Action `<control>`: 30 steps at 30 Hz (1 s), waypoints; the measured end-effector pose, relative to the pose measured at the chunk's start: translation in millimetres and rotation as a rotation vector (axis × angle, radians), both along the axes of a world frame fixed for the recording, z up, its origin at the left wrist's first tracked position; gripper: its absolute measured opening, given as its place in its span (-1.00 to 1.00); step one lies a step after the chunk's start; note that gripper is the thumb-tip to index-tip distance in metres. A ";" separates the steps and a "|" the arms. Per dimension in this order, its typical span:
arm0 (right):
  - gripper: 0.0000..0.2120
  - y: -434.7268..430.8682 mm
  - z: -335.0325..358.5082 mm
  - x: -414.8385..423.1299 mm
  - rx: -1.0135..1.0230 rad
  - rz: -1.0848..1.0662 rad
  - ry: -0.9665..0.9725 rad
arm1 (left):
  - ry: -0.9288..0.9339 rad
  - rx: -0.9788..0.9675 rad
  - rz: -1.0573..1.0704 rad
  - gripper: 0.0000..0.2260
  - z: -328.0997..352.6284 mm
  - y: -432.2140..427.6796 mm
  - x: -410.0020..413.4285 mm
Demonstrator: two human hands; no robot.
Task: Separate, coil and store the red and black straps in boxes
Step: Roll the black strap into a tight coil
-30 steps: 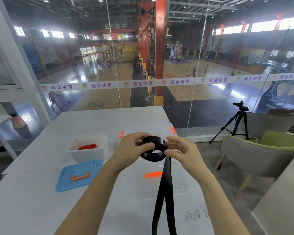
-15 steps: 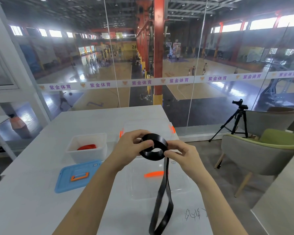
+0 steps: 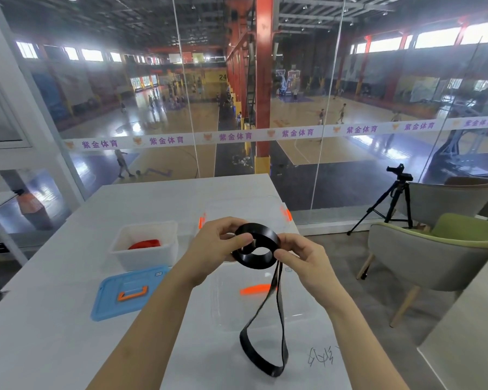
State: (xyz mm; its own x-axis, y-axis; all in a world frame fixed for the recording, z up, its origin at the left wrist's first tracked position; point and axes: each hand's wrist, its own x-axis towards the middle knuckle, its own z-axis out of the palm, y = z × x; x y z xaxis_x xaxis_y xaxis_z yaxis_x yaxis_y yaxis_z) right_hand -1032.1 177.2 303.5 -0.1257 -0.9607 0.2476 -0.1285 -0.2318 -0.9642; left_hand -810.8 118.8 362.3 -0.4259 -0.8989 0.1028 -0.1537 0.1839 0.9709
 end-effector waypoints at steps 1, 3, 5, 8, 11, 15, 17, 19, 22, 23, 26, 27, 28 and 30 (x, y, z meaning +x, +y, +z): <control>-0.71 0.3 0.0 0.7 -0.004 -0.001 -0.028 | 0.026 0.005 0.006 -0.86 -0.8 0.4 -0.5; -0.68 1.3 -0.4 2.8 0.002 0.003 -0.056 | 0.063 0.009 0.023 -0.87 -0.7 2.2 -1.7; -0.68 1.8 -0.7 5.4 0.007 0.000 -0.058 | 0.094 0.014 0.046 -0.86 -0.8 3.0 -2.8; -0.70 1.5 3.9 6.2 -0.020 -0.040 -0.032 | 0.087 0.033 0.016 -0.86 -1.0 2.9 -0.7; -0.72 1.8 8.1 1.1 -0.018 -0.041 -0.016 | -0.072 -0.003 -0.066 -0.84 -3.0 -4.7 8.7; -0.77 1.5 9.8 -8.8 0.022 0.003 0.214 | -0.230 -0.080 -0.061 -0.65 -4.3 -8.2 11.4; -0.79 1.3 11.2 -9.3 0.033 0.036 0.347 | -0.336 -0.129 -0.090 -0.63 -6.1 -4.3 3.9; -0.79 1.5 12.6 -7.5 0.029 0.066 0.402 | -0.401 -0.205 -0.111 -0.76 -10.1 -2.2 -4.0; -0.75 2.4 14.0 -6.1 0.040 0.079 0.336 | -0.363 -0.213 -0.077 -0.84 -12.6 -0.2 -5.8; -0.74 3.0 13.2 -6.3 0.049 0.077 0.296 | -0.323 -0.187 -0.068 -0.83 -13.7 0.3 -5.1; -0.73 5.5 7.5 -5.8 0.051 0.054 0.209 | -0.190 -0.114 -0.039 -0.82 -16.4 3.0 -3.7; -0.70 6.3 5.4 -4.5 0.046 0.044 0.196 | -0.142 -0.097 -0.020 -0.82 -17.8 3.6 -3.9; -0.69 6.8 3.8 -3.1 0.041 0.031 0.191 | -0.100 -0.082 -0.002 -0.82 -19.4 4.2 -4.3; -0.68 7.1 2.1 -2.3 0.036 -0.005 0.190 | -0.061 -0.069 0.014 -0.81 -22.6 5.6 -4.6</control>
